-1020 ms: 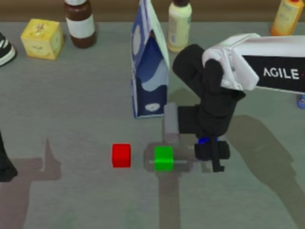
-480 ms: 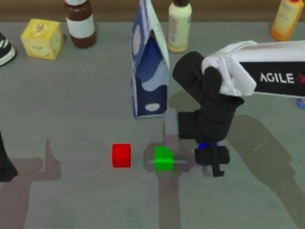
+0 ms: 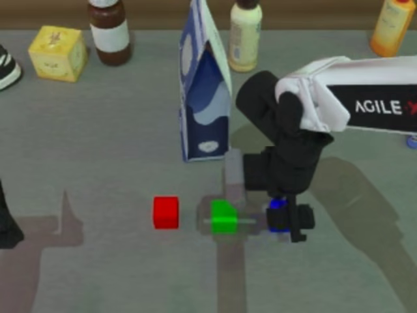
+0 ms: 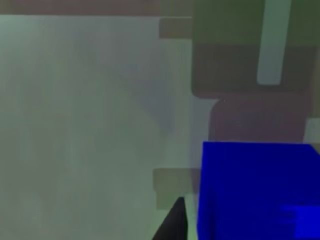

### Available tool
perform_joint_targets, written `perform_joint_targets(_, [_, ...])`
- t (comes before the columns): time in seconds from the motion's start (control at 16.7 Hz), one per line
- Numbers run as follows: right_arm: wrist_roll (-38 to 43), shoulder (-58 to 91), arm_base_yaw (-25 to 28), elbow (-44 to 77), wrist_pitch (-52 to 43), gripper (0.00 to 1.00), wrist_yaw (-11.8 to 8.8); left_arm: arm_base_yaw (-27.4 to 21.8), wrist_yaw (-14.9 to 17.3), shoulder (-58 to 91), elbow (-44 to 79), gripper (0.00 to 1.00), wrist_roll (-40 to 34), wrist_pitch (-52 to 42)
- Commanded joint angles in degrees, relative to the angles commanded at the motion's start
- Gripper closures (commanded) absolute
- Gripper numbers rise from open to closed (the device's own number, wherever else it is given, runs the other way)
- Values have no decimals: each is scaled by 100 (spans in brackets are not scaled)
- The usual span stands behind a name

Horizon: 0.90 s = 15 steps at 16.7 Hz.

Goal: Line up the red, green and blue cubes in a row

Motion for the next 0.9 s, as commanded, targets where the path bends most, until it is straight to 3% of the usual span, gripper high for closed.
perform_joint_targets(0.12, [0, 0, 0, 0, 0, 2, 0, 0, 0, 0, 0, 0, 0, 0])
perform_joint_targets(0.18, [0, 0, 0, 0, 0, 0, 0, 0, 0, 0, 0, 0, 0, 0])
perform_joint_targets(0.72, [-2, -9, -7, 19, -20, 0, 1, 0, 0, 0, 0, 0, 0, 0])
perform_joint_targets(0.9, [-22, -136, 9, 304, -425, 0, 2, 0, 0, 0, 0, 0, 0, 0])
